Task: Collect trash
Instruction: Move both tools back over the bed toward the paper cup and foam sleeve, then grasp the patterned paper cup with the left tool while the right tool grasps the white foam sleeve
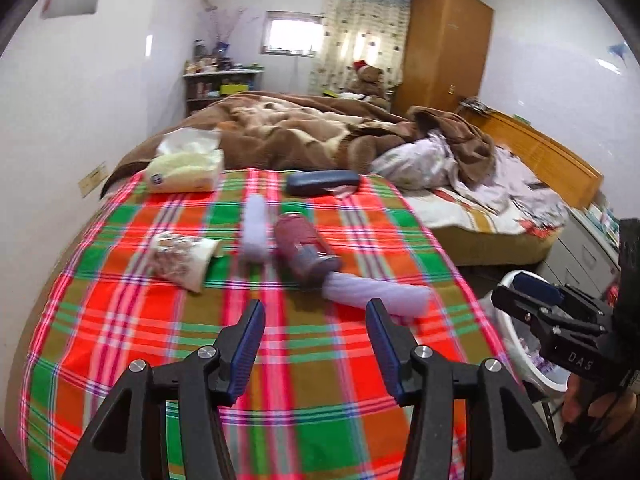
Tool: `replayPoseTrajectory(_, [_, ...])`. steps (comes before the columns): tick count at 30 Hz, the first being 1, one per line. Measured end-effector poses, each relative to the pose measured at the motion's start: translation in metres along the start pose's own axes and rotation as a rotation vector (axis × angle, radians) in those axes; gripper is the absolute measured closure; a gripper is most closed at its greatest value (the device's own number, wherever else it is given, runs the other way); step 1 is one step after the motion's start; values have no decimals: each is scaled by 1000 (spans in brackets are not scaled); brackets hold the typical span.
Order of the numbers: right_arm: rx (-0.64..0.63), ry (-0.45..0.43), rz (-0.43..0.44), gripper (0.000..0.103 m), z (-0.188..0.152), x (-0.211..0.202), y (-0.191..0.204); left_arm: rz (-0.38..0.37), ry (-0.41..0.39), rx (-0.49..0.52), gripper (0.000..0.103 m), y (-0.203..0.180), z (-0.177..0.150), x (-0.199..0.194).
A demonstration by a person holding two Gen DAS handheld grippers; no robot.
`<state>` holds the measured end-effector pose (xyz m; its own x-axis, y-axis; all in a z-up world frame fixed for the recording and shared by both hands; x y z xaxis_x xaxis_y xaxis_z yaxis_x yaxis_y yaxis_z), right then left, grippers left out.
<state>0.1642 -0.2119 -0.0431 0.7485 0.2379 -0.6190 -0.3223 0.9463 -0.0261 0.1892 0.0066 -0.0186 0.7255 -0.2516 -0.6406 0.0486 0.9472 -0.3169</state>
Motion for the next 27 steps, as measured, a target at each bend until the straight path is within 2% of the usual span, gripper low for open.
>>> replayPoseTrajectory(11, [-83,77,134,43,14,53,35,101,16,-75,47,71,21,30])
replayPoseTrajectory(15, [-117,96,142,43,16,70,42,108,26,-113,45,89,32,44])
replayPoseTrajectory(17, [-135,112,140,43,17,79,44,114,13,-121,35,95,40,51])
replayPoseTrajectory(18, [-145,118,140,43,17,83,45,117,14,-121,34,96,43,54])
replayPoseTrajectory(23, [-161,150,140,43,16,95,45,146,19,-146,34,108,63,77])
replayPoseTrajectory(27, [-179,163,137,43,15,98,47,164,53,-209,34,122,74,98])
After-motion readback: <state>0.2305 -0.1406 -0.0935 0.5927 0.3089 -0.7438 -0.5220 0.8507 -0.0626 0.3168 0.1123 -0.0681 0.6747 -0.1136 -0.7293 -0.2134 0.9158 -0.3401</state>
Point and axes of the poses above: each gripper's, at about its wrist camera, not at the fingertips, and x roughly the way its jaws point, y to its left, z to its top, the point moved 5 cm from there along x, roughly the way its jaws point, and after that the axes turned 13 degrees about -x, right-handed, at the moved point
